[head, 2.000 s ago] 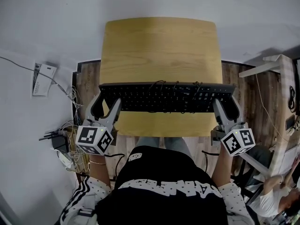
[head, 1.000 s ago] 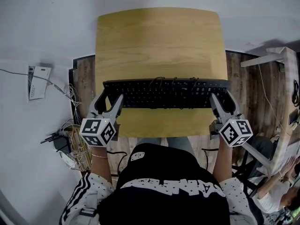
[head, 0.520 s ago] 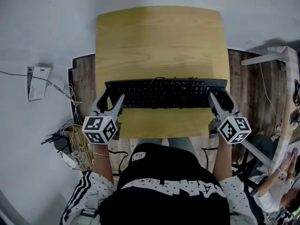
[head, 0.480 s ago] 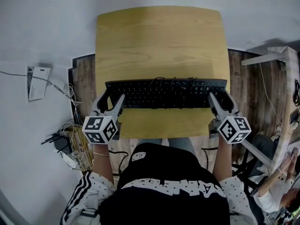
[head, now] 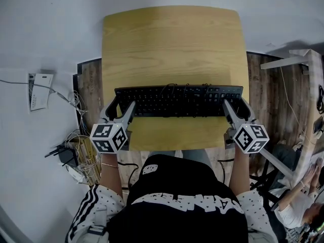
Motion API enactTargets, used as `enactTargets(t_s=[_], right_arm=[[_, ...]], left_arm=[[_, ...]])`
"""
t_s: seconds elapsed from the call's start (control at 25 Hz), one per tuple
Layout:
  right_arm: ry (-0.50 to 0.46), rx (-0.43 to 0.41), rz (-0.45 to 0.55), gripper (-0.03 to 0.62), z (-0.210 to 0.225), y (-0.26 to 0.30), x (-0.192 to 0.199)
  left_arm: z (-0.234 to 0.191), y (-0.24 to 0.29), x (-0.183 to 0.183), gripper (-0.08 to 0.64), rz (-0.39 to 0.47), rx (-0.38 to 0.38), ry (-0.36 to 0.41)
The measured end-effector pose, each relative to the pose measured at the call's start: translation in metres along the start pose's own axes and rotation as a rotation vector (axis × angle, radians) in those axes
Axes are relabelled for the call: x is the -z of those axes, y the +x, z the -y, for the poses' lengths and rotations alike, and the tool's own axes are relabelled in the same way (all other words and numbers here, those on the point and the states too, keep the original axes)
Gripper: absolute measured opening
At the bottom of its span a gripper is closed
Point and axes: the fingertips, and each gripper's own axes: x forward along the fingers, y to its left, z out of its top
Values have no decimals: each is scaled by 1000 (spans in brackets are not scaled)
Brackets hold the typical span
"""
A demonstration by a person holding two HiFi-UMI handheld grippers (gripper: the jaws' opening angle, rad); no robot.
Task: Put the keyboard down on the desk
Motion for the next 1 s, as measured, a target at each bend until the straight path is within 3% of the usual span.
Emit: enactTargets(t_s=[0.68, 1.0], right_arm=[[27, 62, -48, 307, 13, 13, 16], [-16, 98, -59, 310, 15, 14, 18]], left_arm=[[-2, 17, 4, 273, -29, 9, 11], [-2, 20, 7, 275, -33, -3, 25]])
